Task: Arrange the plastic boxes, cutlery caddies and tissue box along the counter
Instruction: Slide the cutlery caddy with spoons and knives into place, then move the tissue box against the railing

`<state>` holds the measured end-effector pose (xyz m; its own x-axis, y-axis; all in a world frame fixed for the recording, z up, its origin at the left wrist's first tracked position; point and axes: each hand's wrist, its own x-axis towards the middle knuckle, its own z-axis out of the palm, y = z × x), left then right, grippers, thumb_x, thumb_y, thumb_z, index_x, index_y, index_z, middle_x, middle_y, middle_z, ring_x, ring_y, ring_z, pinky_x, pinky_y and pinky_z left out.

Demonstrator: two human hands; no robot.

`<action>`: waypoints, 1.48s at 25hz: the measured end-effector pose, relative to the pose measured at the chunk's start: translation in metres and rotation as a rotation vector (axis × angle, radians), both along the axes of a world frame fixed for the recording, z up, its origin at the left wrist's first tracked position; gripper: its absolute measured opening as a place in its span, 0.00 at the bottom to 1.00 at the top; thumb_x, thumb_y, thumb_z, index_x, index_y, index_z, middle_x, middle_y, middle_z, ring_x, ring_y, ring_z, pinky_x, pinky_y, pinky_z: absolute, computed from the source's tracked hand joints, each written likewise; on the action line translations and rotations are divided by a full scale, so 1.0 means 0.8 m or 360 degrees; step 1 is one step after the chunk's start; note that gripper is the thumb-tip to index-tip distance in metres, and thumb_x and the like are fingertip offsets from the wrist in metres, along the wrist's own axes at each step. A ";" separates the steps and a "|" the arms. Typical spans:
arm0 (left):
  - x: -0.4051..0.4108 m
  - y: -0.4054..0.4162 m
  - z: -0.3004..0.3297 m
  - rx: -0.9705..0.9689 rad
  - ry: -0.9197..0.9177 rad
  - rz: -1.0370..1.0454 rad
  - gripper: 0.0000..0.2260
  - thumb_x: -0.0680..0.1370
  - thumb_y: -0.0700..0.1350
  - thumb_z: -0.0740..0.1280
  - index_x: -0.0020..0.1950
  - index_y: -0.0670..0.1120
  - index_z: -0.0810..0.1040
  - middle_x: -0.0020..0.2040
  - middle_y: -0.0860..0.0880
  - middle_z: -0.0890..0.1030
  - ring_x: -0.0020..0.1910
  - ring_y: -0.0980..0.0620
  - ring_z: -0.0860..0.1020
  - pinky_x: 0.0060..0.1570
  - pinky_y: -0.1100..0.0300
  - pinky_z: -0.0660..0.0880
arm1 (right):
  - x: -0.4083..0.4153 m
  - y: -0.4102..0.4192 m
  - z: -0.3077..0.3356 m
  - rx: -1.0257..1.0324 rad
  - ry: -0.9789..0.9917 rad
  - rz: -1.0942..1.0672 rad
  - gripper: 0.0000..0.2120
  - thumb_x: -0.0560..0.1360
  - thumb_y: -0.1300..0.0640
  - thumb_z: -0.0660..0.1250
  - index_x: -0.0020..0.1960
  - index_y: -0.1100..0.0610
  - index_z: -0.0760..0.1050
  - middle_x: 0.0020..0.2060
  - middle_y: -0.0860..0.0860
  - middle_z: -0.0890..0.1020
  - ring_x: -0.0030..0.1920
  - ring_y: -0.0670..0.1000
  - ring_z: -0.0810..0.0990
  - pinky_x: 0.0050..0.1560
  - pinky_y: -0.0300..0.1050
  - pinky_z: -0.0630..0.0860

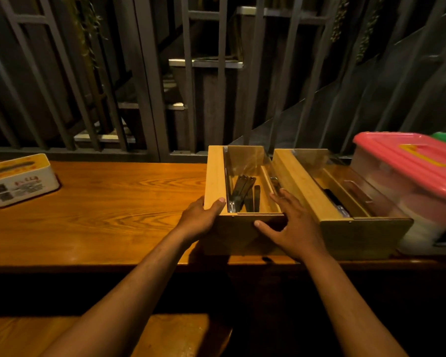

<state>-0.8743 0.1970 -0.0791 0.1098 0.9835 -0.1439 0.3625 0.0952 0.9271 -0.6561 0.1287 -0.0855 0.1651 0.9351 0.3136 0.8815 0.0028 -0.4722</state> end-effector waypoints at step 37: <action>-0.675 0.229 -0.044 0.0505 0.1560 0.0381 0.30 0.75 0.63 0.66 0.74 0.58 0.63 0.78 0.41 0.58 0.68 0.37 0.71 0.56 0.45 0.75 | -0.632 0.242 -0.055 -0.0146 -0.0166 0.0538 0.26 0.75 0.39 0.62 0.72 0.39 0.64 0.76 0.46 0.62 0.76 0.51 0.57 0.72 0.54 0.61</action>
